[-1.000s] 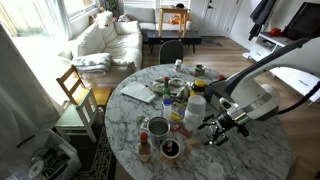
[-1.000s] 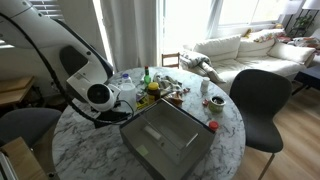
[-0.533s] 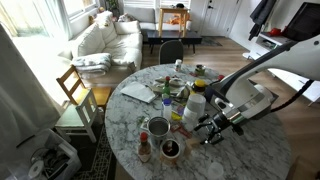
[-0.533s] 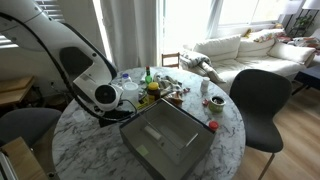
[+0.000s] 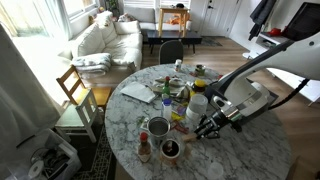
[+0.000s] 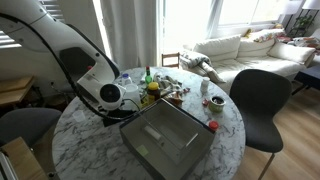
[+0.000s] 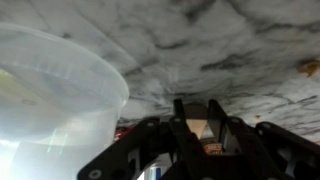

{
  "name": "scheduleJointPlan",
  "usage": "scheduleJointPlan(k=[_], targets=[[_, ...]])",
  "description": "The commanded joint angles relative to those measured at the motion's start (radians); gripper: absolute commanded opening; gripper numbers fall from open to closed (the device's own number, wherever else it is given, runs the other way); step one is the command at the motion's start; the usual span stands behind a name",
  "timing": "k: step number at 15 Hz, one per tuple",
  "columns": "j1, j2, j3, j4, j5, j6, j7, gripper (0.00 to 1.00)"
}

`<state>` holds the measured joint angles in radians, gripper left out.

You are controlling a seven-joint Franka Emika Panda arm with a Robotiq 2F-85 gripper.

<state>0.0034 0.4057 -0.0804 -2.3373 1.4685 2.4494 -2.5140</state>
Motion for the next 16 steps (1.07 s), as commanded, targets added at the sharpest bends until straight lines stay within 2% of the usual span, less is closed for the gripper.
scheduleJointPlan(k=[1, 4, 7, 11, 16], targets=[[-0.005, 0.014, 0.005, -0.007, -0.067, -0.003, 0.041, 0.07], [-0.004, -0.008, 0.004, -0.021, -0.116, -0.003, 0.08, 0.07], [0.017, -0.079, 0.001, -0.072, -0.212, 0.041, 0.191, 0.07], [0.059, -0.179, 0.011, -0.159, -0.45, 0.13, 0.459, 0.07], [0.069, -0.278, 0.051, -0.224, -0.745, 0.213, 0.781, 0.07]])
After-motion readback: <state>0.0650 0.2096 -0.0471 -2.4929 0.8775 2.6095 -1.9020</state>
